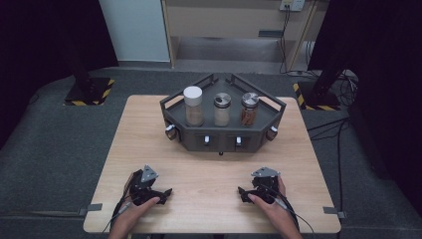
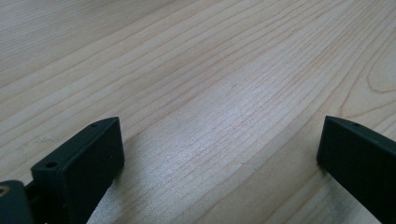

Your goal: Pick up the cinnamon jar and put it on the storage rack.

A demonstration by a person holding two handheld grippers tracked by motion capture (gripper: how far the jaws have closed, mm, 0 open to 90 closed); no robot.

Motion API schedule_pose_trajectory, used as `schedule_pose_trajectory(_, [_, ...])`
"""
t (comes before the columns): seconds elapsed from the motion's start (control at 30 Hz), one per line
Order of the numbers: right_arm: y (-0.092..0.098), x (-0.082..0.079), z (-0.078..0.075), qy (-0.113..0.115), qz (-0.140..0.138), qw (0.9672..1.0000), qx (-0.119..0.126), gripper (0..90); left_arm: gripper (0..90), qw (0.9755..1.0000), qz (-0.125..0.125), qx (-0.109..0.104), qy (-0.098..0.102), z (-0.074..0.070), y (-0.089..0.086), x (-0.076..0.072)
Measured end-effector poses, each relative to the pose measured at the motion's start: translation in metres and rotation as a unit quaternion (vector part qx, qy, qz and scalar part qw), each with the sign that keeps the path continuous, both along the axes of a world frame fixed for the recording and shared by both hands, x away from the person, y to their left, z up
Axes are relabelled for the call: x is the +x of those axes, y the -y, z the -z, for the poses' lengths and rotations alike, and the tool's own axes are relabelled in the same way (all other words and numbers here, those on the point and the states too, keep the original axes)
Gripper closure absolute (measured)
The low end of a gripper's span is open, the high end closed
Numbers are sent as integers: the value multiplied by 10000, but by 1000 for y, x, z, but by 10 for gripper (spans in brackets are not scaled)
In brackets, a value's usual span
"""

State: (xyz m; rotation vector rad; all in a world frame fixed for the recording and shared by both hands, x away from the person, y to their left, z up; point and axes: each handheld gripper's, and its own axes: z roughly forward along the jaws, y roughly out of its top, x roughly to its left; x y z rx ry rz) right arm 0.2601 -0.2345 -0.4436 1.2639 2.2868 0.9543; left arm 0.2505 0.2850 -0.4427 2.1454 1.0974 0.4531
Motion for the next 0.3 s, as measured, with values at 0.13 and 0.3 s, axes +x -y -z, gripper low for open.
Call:
schedule_pose_trajectory(0.13, [1, -4, 4, 100, 16, 9999, 47, 22, 0, 10000, 2, 1, -2, 0, 0, 0])
schedule_pose_trajectory(0.3, [2, -3, 4, 100, -7, 9999, 48, 15, 0, 10000, 4, -2, -2, 0, 0, 0])
